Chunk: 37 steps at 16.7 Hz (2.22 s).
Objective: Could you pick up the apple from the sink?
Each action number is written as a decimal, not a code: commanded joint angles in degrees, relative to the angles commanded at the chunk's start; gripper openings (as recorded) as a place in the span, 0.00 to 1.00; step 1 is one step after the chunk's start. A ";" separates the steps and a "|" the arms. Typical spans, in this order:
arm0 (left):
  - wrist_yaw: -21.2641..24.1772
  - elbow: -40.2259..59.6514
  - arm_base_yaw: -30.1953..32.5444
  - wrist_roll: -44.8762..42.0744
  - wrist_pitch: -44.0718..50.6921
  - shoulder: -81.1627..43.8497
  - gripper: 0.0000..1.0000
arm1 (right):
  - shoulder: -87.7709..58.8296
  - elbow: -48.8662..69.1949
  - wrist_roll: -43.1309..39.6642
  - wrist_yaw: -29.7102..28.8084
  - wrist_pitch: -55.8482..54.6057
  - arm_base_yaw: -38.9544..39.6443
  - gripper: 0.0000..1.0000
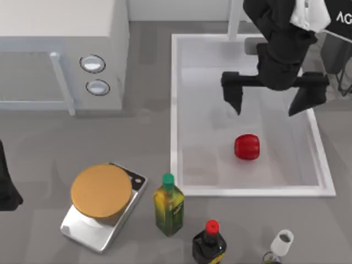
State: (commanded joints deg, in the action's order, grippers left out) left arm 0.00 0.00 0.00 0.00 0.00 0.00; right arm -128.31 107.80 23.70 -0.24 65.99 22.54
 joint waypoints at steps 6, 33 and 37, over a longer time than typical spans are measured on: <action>0.00 0.00 0.00 0.00 0.00 0.00 1.00 | -5.22 4.38 0.95 -0.02 2.66 0.91 1.00; 0.00 0.00 0.00 0.00 0.00 0.00 1.00 | -18.55 -7.90 1.15 -0.18 -22.96 0.98 0.47; 0.00 0.00 0.00 0.00 0.00 0.00 1.00 | -18.55 -7.90 1.15 -0.18 -22.96 0.98 0.17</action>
State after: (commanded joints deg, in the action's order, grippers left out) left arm 0.00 0.00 0.00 0.00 0.00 0.00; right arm -146.86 99.90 24.85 -0.41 43.03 23.52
